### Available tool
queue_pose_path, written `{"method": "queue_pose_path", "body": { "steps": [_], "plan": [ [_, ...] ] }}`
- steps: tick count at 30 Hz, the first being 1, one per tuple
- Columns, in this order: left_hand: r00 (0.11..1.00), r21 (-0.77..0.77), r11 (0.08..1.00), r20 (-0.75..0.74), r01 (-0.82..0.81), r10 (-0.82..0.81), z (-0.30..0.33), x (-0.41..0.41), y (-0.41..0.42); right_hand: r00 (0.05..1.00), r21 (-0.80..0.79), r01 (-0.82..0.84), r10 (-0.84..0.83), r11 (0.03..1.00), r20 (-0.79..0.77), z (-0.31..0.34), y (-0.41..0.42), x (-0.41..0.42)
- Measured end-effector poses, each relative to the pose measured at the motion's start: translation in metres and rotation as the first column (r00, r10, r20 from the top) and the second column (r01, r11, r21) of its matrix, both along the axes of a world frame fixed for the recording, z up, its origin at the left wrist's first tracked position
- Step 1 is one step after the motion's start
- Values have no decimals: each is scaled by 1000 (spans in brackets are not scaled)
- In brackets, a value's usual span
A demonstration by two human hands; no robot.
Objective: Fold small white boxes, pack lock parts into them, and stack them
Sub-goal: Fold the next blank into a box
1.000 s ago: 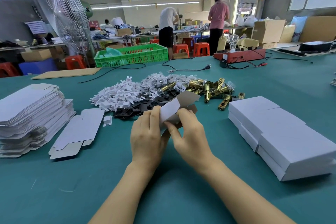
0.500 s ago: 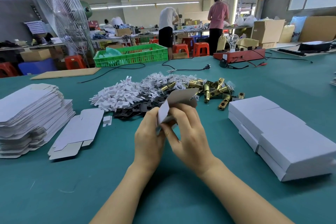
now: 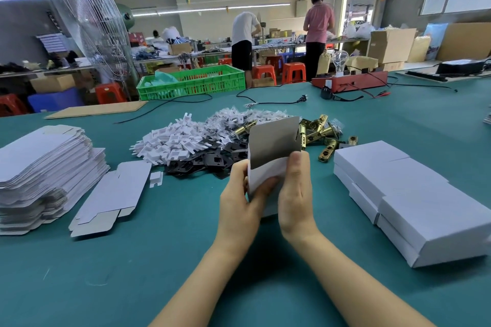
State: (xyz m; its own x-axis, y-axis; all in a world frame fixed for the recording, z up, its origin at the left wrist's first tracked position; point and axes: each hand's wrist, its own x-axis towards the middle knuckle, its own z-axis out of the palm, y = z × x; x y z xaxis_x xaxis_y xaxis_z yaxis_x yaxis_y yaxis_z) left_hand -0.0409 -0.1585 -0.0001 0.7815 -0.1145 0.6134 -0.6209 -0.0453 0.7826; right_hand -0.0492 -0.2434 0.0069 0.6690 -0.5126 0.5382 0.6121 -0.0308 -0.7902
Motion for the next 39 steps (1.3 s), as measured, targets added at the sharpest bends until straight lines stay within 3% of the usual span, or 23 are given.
{"method": "queue_pose_path", "body": {
  "steps": [11, 23, 33, 36, 39],
  "plan": [
    [993, -48, 993, -41, 108, -110, 1, -1, 1, 997, -90, 59, -63, 994, -44, 2, -3, 0],
    [993, -152, 983, -39, 103, -110, 6, -1, 0, 998, -137, 53, -58, 989, -38, 2, -1, -1],
    [994, -157, 985, -68, 75, -86, 9, -2, 3, 994, -29, -92, 90, 995, -69, 7, 3, -6],
    [994, -159, 984, -67, 76, -87, 9, -2, 3, 956, 115, -234, 250, 965, -153, 10, -1, -5],
    [992, -161, 983, -74, 87, -100, 8, -2, 3, 938, 138, -243, 269, 960, -217, 13, -3, -4]
  ]
}}
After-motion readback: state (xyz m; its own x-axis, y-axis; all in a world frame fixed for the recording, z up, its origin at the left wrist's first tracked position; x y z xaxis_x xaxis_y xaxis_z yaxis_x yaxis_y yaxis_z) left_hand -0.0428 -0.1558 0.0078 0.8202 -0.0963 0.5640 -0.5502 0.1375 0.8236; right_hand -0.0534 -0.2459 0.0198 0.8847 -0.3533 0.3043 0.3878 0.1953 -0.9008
